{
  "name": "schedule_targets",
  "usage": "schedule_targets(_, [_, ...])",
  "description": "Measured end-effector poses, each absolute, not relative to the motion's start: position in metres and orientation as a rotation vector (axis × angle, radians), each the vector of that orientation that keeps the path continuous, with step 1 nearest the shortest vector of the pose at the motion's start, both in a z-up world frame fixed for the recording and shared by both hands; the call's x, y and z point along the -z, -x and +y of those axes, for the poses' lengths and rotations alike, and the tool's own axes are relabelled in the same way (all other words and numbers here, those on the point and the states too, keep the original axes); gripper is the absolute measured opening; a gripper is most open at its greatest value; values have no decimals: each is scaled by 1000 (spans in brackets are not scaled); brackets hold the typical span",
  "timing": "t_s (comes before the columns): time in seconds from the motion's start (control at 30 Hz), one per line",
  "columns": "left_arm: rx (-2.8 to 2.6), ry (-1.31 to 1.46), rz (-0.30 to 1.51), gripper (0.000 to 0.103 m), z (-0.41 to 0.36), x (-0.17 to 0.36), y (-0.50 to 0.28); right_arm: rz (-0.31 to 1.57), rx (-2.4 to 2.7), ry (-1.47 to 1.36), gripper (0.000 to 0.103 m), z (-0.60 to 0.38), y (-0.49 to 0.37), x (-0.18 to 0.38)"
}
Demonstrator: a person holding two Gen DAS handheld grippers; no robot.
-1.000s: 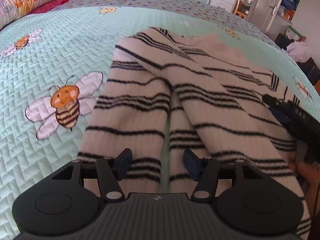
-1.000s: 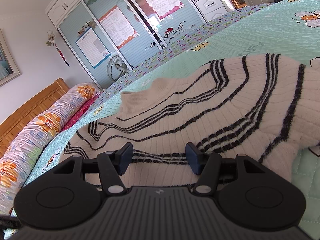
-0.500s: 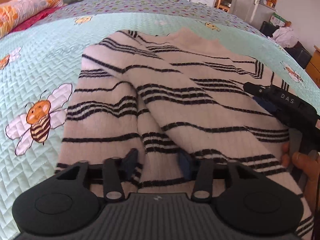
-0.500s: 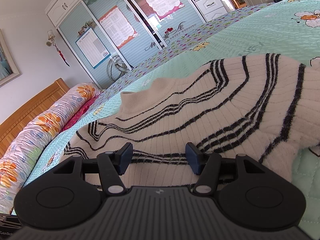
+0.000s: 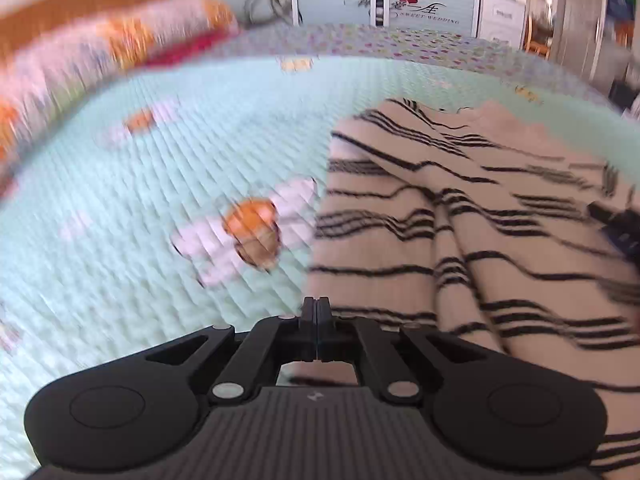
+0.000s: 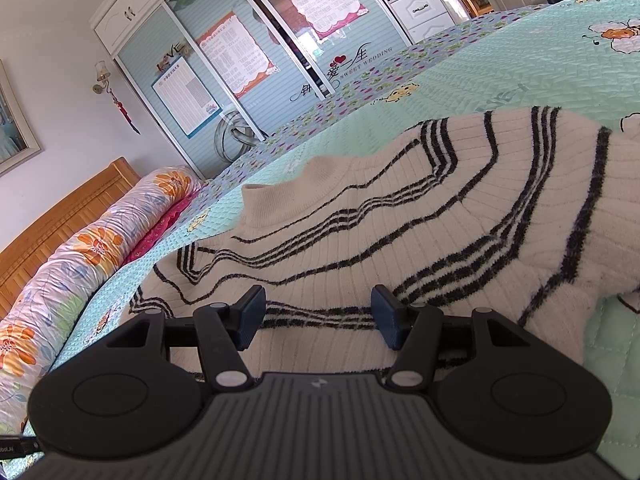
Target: Fold clothes
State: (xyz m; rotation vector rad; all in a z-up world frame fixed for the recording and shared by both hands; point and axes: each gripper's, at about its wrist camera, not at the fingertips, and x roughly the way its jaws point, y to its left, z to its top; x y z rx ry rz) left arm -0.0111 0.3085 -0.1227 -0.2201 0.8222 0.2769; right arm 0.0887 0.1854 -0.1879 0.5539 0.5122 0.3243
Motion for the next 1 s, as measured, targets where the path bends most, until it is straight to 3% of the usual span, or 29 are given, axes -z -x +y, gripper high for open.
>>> schedule_targets(0.17, [-101,319,686,3,271,97,5,512,-325,-556,60,186,-89,187])
schedule_targets(0.33, [82,252,649,25,195,106,-36,523,-339,-572,63,184,-91,185])
schedule_targets(0.47, [19,217,701,26,182,157,-61,545,-366,-583,67,174,-100,171])
schedule_targets(0.6, [84,393,652,26,219,180,-58,567,-390,-581,67,164,-111,153])
schedule_targets(0.73, [117,481,638,25,230,185,-59,425,-322,-117,70,179,-148,119])
schedule_targets(0.87, [132,495,626,25,231,186,-60,443,-334,398,71,201,-191,126])
schedule_targets(1.0, [147,509,622,24,233,187,-59,532,-366,508,71,198,-211,140])
